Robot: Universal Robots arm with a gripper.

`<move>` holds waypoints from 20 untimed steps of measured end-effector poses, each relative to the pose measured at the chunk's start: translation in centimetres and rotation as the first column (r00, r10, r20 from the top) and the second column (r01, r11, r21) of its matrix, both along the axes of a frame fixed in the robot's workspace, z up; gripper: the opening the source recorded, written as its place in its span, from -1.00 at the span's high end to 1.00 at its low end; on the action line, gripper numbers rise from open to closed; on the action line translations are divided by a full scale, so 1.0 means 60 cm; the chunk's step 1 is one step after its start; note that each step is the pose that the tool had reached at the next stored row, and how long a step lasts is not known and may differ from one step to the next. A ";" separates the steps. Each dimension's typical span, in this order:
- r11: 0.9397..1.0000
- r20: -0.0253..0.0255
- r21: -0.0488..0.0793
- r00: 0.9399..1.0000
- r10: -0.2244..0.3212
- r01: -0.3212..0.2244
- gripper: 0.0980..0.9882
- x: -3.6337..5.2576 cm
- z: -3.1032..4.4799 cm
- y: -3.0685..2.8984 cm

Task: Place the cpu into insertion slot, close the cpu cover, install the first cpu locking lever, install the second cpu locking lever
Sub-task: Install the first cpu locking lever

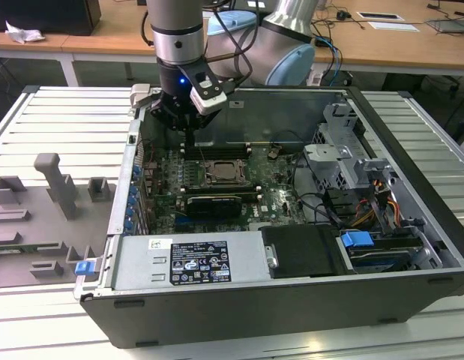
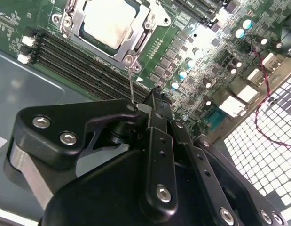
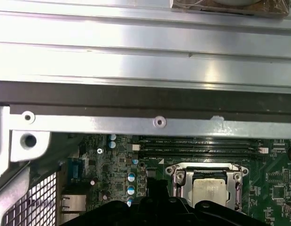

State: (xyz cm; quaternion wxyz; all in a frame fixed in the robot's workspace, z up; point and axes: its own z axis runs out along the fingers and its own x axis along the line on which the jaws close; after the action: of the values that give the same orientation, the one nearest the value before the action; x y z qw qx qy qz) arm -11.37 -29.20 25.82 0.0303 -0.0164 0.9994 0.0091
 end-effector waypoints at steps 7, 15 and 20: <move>1.000 -0.001 0.000 1.000 0.000 0.000 0.98 0.009 -0.003 0.0048; 1.000 -0.001 0.000 1.000 0.000 0.000 0.98 0.054 -0.005 0.0048; 1.000 0.000 0.000 1.000 0.000 0.000 0.98 0.090 -0.008 0.0049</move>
State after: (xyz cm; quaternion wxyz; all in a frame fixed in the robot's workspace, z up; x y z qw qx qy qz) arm -5.97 -28.90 25.34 0.0301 -0.0164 0.9994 0.0091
